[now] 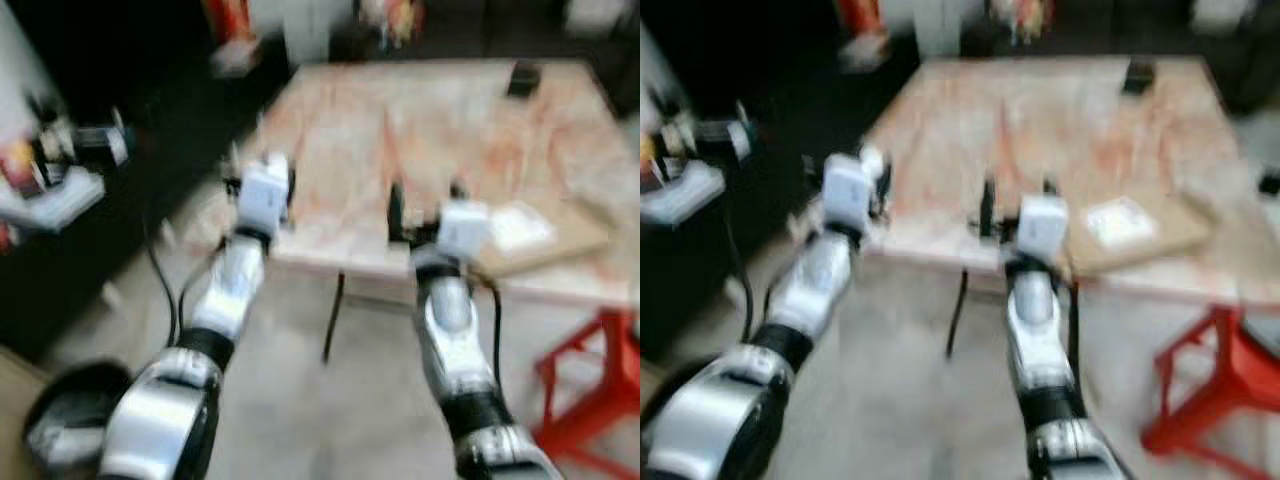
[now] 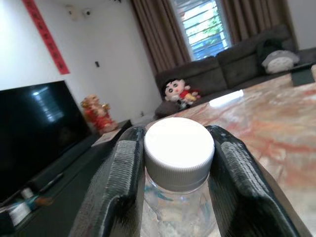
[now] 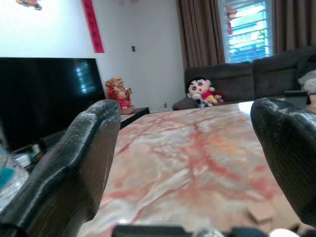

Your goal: Picking trash to rubbish bin

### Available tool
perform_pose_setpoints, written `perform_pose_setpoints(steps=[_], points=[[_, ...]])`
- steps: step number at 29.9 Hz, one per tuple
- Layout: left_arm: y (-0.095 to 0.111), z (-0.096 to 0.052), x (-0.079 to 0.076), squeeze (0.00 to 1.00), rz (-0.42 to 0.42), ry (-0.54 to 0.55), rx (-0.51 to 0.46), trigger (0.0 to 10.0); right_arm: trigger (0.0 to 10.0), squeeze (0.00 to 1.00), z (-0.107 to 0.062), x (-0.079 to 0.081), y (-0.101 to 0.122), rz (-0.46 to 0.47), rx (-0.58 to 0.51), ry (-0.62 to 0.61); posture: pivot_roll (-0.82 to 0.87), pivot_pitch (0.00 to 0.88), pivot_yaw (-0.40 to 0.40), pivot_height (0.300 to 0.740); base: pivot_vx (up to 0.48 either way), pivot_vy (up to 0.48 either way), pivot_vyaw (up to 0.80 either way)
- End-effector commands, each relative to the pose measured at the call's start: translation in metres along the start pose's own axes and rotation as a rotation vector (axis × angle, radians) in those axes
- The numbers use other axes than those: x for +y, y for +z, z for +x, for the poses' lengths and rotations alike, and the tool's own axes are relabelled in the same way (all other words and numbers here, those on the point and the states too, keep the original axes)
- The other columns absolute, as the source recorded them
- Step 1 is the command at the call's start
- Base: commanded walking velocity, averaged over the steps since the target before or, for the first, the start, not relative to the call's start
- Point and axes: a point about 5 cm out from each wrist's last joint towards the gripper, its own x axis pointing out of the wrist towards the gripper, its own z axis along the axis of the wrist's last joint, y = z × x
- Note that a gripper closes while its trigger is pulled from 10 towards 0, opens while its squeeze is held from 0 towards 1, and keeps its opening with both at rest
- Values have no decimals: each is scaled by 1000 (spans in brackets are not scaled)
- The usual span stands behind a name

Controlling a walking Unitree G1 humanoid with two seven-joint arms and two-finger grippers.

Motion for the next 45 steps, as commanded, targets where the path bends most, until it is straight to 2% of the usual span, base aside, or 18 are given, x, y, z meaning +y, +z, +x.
perform_pose_setpoints(steps=[1, 6, 8, 11, 12, 13, 14, 15, 16, 20, 22, 23, 26, 27, 30, 35, 41, 45], points=[[-5, -2, 10, 0, -8, 46, 28, 10000, 10000, 0, -6, -7, -10, -13, 44, -20, -117, 0, 110, 740, 0, 0, 0], [-20, -12, 15, 0, -9, 76, 102, 10000, 10000, 0, -15, -13, -24, -18, 104, -29, -127, 0, 111, 740, 0, 0, 0], [-55, -40, 18, 0, 5, 84, 266, 10000, 10000, 0, -43, -20, -65, -64, 310, -20, -128, 0, 107, 740, 0, 0, 0], [-67, -53, 19, 0, 2, 81, 324, 10000, 10000, 0, -61, -24, -84, -71, 423, -14, -120, 0, 104, 740, 0, 0, 0], [-77, -64, 20, 0, 16, 73, 369, 10000, 10000, 0, -76, -28, -96, -63, 499, -26, -110, 0, 106, 740, 0, 0, 0], [-91, -82, 23, 0, 40, 70, 451, 10000, 10000, 0, -97, -35, -111, -19, 608, -55, -113, 0, 107, 740, 0, 0, 0], [-97, -89, 25, 0, 41, 76, 487, 10000, 10000, 0, -105, -37, -116, -8, 645, -63, -123, 0, 107, 740, 0, 0, 0], [-97, -89, 25, 0, 41, 76, 487, 10000, 10000, 0, -105, -37, -116, -8, 645, -63, -123, 0, 107, 740, 0, 0, 0], [-109, -105, 28, 0, 8, 92, 581, 10000, 10000, 0, -124, -42, -126, -12, 733, -71, -120, 0, 103, 740, 0, 0, 0], [-131, -140, 26, 0, -22, 67, 765, 10000, 10000, 0, -159, -53, -141, 12, 895, -117, -125, 0, 96, 740, 0, 0, 0], [-143, -166, 25, 0, -34, 60, 874, 10000, 10000, 0, -186, -63, -148, -4, 1008, -163, -119, 0, 92, 740, 0, 0, 0], [-151, -185, 24, 0, -45, 64, 957, 10000, 10000, 0, -201, -66, -152, 32, 1068, -206, -116, 0, 86, 740, 0, 0, 0], [-155, -198, 23, 0, -40, 60, 1012, 10000, 10000, 0, -210, -67, -154, 45, 1109, -224, -115, 0, 76, 740, 0, 0, 0], [-159, -212, 21, 0, -53, 68, 1062, 10000, 10000, 0, -222, -69, -156, 24, 1166, -222, -111, 0, 65, 740, 0, 0, 0], [-164, -235, 19, 0, -80, 91, 1138, 10000, 10000, 0, -243, -69, -158, -19, 1250, -192, -104, 0, 56, 740, 0, 0, 0], [-166, -250, 23, 0, -86, 128, 1200, 10000, 10000, 0, -248, -66, -159, -21, 1263, -164, -99, 0, 53, 740, 0, 0, 0], [-167, -253, 22, 0, -80, 91, 1207, 10000, 10000, 0, -251, -63, -159, -16, 1276, -141, -97, 0, 58, 740, 0, 0, 747], [-167, -252, 21, 0, -70, 82, 1211, 10000, 10000, 0, -246, -63, -160, -17, 1268, -140, -112, 0, 66, 740, 307, 0, 769]])
